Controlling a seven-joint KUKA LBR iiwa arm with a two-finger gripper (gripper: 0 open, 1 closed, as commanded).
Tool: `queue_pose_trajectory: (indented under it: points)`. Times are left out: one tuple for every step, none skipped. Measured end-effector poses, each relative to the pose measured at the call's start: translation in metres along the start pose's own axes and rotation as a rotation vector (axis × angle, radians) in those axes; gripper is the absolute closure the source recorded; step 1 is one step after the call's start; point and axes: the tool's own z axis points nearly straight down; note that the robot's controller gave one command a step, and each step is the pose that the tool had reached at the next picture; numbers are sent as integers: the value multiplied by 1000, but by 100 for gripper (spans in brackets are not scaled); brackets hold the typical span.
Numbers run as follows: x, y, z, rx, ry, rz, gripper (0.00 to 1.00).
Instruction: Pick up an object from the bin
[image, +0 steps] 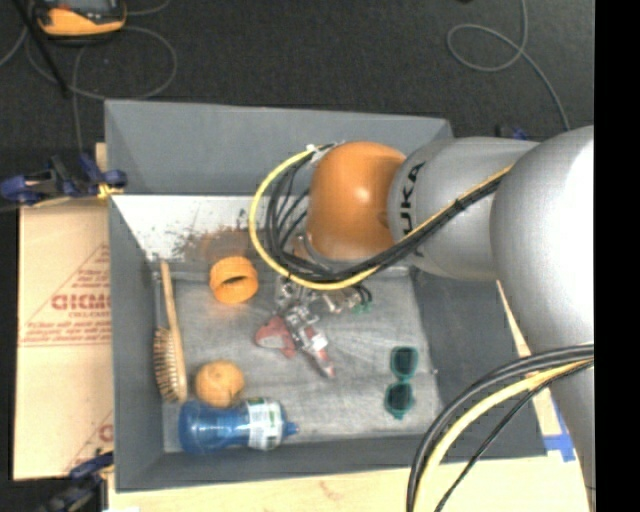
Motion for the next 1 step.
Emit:
queue_pose_trajectory:
  points:
    - [0,0,0,0,0,1,100]
